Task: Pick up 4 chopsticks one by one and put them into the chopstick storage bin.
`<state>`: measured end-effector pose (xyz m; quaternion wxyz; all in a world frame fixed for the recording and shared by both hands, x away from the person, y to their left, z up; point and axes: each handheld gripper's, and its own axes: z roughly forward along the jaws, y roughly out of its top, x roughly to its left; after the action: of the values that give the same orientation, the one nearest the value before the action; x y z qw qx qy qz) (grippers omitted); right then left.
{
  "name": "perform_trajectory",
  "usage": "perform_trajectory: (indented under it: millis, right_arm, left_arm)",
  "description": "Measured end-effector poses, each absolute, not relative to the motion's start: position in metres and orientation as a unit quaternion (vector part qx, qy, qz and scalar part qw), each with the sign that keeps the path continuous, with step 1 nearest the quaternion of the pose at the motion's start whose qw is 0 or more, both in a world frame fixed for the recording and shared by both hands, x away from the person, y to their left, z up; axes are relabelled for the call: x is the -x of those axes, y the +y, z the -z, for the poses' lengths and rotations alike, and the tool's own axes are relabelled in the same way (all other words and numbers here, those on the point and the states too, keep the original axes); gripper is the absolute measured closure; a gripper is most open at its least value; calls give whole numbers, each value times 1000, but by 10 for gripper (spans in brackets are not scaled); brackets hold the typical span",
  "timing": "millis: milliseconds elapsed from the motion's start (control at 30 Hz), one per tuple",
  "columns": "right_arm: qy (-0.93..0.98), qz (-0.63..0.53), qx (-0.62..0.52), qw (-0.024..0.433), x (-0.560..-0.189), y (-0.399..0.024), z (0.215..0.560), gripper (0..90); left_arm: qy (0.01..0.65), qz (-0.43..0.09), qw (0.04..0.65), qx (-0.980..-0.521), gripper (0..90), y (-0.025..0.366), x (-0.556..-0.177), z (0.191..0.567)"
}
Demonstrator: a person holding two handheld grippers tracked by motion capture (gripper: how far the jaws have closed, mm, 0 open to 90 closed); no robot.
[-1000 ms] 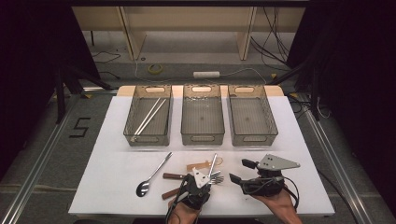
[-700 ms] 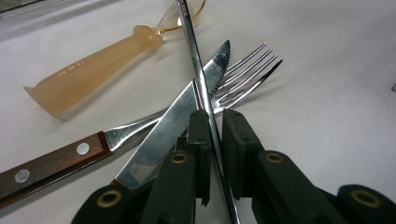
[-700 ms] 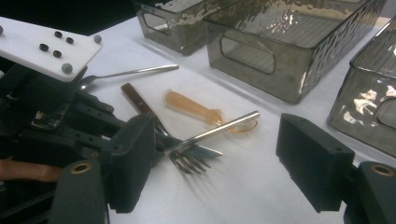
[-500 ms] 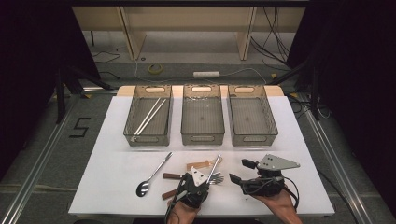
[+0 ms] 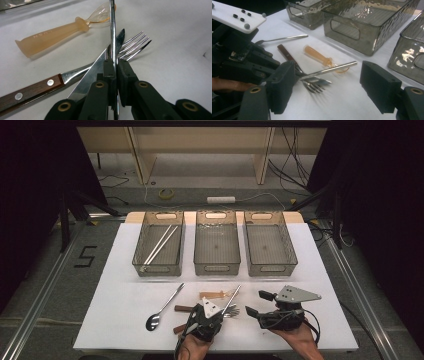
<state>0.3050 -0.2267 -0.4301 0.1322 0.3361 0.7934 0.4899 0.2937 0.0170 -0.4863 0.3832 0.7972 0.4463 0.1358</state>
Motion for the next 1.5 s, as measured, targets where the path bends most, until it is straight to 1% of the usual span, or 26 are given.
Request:
perform_trajectory:
  millis: [433,600,1067,1333,1500]
  right_arm:
    - [793,-490,-336,133,-305,-227,430,293]
    - [793,-490,-337,133,-305,-227,430,293]
    - [791,-491,-339,134,-305,-229,429,292]
    - [788,-496,-338,137,-305,-229,429,286]
    - [786,-498,-340,137,-305,-229,428,268]
  left_arm:
    - [420,-128,415,-797,850,30,-301,464]
    - [412,-136,430,-792,850,45,-309,449]
    - [430,-172,454,-761,849,97,-344,419]
    - [456,-173,467,-738,849,130,-364,411]
    - [458,-173,466,-737,850,137,-370,410]
